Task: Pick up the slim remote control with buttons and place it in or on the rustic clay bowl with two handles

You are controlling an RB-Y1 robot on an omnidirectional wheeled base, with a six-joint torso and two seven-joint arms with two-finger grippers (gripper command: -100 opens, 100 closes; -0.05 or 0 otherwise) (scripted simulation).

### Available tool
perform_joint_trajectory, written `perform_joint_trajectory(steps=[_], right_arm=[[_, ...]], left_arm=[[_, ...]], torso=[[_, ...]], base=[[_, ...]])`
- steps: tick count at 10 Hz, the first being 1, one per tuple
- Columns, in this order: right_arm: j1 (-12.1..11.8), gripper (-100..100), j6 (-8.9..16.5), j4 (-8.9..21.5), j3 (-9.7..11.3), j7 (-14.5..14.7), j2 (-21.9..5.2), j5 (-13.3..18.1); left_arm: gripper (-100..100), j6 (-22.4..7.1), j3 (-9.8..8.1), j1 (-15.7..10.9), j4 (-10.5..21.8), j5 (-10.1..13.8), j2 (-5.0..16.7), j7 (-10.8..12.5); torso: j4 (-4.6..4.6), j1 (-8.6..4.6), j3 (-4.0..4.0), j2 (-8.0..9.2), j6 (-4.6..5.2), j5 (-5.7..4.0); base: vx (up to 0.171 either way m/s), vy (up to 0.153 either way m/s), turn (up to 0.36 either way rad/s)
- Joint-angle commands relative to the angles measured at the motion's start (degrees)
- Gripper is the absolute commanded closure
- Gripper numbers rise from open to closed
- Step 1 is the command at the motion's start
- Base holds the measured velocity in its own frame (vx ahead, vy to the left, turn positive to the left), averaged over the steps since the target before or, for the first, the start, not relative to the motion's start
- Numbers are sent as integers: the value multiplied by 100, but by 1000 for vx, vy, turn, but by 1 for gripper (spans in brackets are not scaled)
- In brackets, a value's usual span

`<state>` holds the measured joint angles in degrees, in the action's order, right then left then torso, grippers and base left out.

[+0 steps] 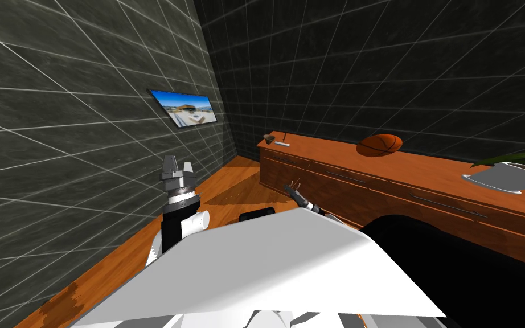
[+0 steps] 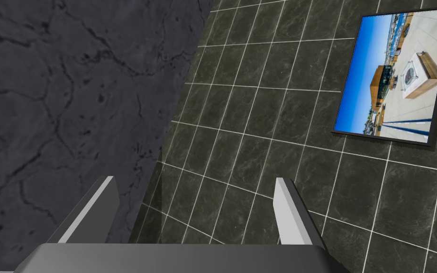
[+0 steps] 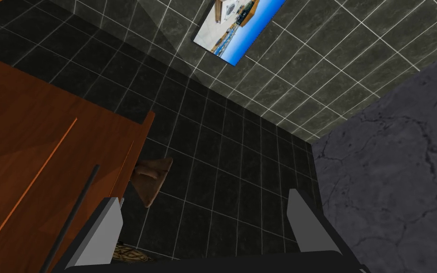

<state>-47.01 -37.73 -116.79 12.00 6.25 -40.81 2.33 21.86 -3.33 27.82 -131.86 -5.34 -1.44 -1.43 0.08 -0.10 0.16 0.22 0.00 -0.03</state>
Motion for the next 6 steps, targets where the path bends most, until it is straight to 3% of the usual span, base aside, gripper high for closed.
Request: perform_joint_trajectory(steps=[1, 6], right_arm=[[-98, -100, -124, 197, 67, 5, -286, -22], [-162, -100, -242, 414, 131, 14, -1030, -39]], left_arm=[[0, 0, 0, 0, 0, 0, 0, 0], [0, 0, 0, 0, 0, 0, 0, 0]], torso=[[0, 0, 0, 0, 0, 0], [2, 4, 5, 8, 0, 1]], base=[[-99, -16, 80], [-80, 5, 34]])
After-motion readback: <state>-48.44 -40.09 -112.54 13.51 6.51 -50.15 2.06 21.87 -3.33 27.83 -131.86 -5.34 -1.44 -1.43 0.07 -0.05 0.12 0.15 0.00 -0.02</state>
